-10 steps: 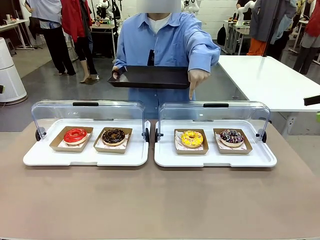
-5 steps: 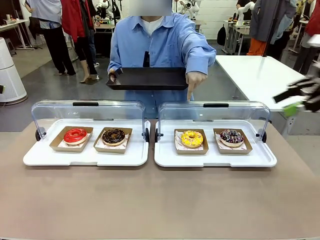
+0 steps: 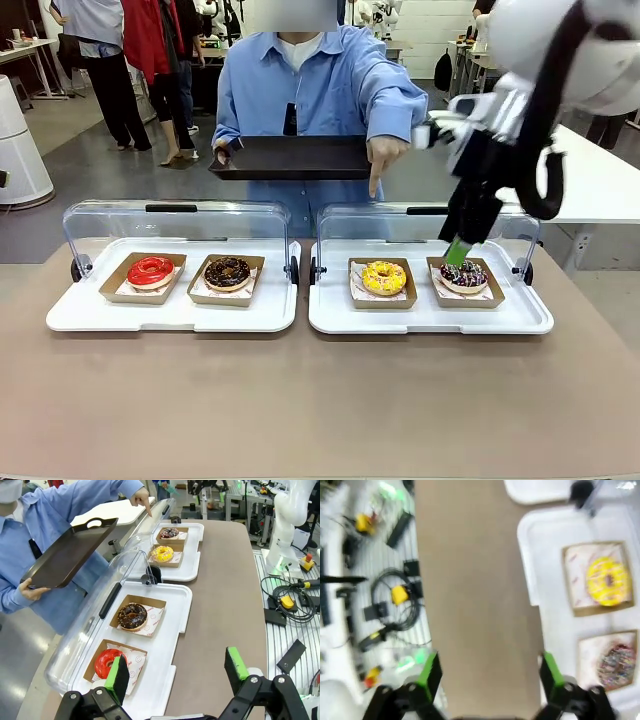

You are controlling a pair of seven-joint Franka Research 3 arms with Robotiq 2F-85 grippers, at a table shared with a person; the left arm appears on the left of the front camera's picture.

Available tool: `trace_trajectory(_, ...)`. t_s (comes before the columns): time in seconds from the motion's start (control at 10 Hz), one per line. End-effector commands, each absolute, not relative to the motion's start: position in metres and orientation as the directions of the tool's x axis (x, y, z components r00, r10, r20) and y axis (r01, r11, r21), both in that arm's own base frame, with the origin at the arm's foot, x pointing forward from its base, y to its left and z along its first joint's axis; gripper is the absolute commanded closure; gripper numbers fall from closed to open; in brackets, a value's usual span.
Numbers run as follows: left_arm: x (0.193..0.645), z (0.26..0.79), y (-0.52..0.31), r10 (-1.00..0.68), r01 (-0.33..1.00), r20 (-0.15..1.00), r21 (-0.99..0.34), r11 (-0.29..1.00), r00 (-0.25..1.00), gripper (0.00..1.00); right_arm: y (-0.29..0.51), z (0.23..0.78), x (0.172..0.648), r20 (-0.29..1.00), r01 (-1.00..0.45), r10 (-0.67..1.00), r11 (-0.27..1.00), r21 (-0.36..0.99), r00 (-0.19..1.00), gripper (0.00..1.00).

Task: Provide the desired donut to the person.
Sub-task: Pick up and lift the Paper togo box containing the Donut pointed at by the person.

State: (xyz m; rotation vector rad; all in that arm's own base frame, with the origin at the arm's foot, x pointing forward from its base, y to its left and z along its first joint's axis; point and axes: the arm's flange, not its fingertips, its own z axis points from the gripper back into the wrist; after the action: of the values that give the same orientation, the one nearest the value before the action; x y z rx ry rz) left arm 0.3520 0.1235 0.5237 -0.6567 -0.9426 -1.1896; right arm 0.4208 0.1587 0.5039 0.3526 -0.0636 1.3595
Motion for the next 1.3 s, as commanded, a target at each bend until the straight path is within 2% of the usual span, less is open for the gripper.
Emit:
trace_trajectory(0.0,0.352,0.525,0.125,-0.464,0.963,0.882,0.051,0.266,0.082,0.0,0.17,0.484,0.45,0.152,-0.964,0.968,0.165,0.207,0.199,0.0)
trace_trajectory(0.4,0.352,0.525,0.125,-0.464,0.963,0.882,0.051,0.266,0.082,0.0,0.195,0.449,0.45,0.136,-0.971,0.979,0.121,0.204,0.151,0.0)
trace_trajectory(1.2,0.352,0.525,0.125,-0.464,0.963,0.882,0.051,0.266,0.082,0.0,0.194,0.447,0.452,0.138,-0.968,0.978,0.122,0.219,0.155,0.0)
